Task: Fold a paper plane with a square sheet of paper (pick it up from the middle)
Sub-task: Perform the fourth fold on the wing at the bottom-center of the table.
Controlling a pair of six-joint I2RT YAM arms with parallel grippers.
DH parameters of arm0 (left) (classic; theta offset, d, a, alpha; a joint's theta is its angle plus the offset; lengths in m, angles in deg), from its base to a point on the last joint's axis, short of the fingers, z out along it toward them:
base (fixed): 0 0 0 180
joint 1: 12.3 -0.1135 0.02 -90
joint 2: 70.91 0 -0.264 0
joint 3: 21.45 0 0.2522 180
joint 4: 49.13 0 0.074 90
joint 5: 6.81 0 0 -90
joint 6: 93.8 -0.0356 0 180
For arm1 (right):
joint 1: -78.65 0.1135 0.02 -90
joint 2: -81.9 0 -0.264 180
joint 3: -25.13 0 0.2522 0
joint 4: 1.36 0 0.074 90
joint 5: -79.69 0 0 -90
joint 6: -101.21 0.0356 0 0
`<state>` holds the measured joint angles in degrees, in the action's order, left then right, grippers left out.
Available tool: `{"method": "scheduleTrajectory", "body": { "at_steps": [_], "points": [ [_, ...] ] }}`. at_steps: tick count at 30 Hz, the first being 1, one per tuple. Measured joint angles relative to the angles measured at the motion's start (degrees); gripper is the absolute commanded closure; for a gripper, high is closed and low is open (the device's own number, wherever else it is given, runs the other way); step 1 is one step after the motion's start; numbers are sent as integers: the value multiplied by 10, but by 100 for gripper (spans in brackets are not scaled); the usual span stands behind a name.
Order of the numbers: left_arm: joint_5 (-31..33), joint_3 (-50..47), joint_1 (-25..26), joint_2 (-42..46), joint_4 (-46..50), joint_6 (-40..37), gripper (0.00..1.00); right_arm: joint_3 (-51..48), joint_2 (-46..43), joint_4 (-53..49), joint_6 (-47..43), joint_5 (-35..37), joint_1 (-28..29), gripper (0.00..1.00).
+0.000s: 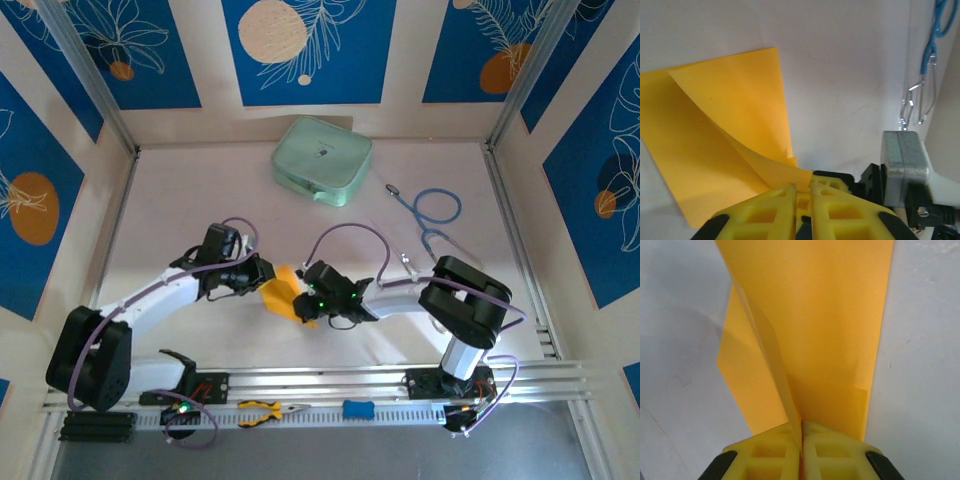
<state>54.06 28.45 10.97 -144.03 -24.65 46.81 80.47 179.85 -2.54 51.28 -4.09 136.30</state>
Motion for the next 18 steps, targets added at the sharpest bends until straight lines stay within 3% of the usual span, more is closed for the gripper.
{"method": "scheduleTrajectory", "body": {
  "at_steps": [18],
  "points": [
    [-45, -13, 27, -113, -172, 44, 95, -12, 0, 43, 65, -68, -35, 89]
  ]
}}
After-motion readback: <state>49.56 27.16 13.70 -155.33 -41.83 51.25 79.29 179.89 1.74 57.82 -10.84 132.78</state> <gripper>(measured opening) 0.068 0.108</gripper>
